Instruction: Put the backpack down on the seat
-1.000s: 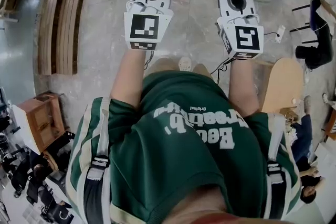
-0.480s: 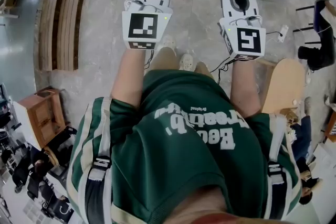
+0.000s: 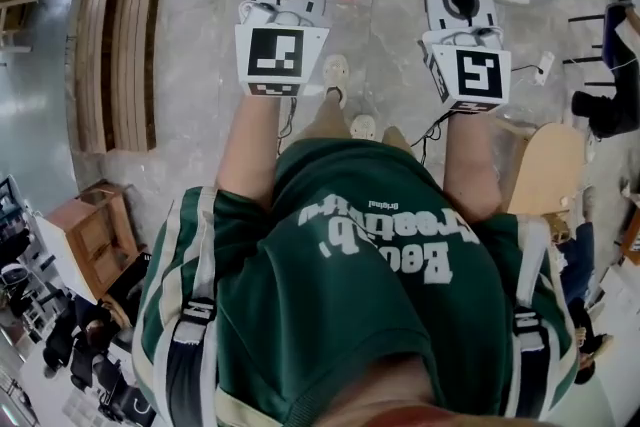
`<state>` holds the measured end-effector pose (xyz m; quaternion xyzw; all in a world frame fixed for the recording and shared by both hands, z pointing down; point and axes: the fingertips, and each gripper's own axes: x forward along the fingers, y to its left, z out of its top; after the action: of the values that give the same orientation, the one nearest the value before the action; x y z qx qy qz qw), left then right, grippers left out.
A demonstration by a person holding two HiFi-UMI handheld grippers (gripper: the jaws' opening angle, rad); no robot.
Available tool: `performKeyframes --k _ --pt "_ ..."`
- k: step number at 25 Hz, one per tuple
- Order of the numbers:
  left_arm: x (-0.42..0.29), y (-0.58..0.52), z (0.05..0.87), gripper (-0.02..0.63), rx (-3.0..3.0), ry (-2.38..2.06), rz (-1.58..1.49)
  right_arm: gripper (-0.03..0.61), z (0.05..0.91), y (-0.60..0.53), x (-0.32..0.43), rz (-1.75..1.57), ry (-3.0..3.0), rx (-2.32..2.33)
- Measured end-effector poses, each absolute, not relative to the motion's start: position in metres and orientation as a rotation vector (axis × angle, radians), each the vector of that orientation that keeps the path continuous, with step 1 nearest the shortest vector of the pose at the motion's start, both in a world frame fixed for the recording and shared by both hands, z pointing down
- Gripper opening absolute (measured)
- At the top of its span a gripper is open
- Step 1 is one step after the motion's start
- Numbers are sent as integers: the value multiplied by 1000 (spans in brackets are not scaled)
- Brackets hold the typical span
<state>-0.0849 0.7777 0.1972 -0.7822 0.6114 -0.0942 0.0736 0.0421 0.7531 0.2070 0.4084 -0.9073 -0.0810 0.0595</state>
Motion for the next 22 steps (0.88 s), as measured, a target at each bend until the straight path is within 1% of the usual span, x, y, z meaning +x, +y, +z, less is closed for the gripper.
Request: performKeyframes --k 10,16,22 --pt "-154 641 194 18 -2413 1756 -252 34 199 622 -27 -265 -2688 1311" --pt "-184 604 193 17 -2421 1741 -245 34 194 586 -49 -277 -2663 1348" --pt "-197 583 194 18 -2454 1745 -219 34 192 561 -61 -276 -2664 1360"
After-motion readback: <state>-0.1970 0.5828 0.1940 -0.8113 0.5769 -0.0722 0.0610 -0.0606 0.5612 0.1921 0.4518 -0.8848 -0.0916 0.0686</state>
